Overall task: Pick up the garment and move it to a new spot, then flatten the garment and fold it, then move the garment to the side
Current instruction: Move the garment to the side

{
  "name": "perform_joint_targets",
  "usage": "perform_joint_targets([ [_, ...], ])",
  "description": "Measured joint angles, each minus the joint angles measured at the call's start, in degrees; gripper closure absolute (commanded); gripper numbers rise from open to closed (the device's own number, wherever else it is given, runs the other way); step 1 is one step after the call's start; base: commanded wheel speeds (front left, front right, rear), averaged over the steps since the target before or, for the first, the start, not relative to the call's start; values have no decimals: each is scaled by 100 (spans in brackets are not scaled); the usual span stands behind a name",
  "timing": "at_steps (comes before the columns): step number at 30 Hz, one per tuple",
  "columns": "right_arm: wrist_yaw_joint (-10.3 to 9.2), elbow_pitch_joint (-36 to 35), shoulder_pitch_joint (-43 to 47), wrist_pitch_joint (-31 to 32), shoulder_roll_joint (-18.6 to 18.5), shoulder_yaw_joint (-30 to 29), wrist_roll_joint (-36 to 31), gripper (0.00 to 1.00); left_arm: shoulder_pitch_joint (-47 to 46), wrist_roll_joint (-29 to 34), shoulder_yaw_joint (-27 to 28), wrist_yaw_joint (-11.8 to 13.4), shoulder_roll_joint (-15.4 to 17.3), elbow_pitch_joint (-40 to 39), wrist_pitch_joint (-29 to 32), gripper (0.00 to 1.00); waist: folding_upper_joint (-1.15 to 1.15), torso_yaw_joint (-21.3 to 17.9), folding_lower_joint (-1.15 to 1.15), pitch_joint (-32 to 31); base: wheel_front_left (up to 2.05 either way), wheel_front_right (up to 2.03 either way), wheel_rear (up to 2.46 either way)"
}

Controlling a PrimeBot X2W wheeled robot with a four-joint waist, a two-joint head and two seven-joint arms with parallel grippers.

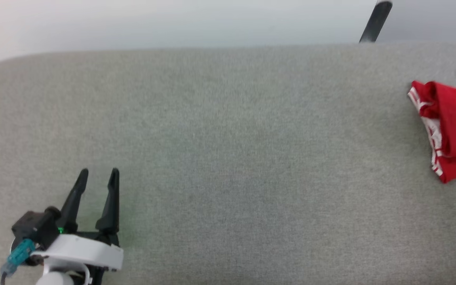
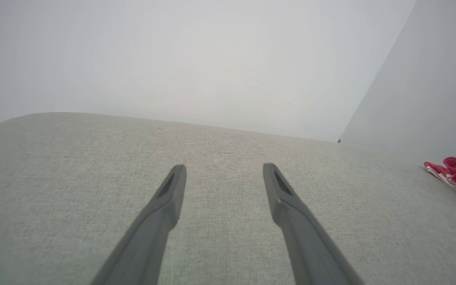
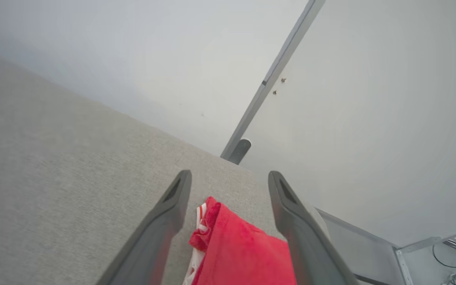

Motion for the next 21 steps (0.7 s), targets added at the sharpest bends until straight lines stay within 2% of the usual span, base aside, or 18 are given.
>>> perform_joint_targets([
  [8, 0, -336, 1084, -1027, 791, -488, -271, 0, 407, 9, 190, 63, 9, 46, 0, 0, 0, -4, 0, -537, 0, 0, 0],
  [13, 0, -552, 1803, -1336, 1278, -790, -420, 0, 669, 10, 404, 140, 13, 9, 0, 0, 0, -1, 0, -817, 0, 0, 0],
  [21, -1, -788, 2858, -1699, 1829, -1378, -615, 0, 1009, 11, 792, 200, -43, -130, 0, 0, 0, 4, 0, -1053, 0, 0, 0],
])
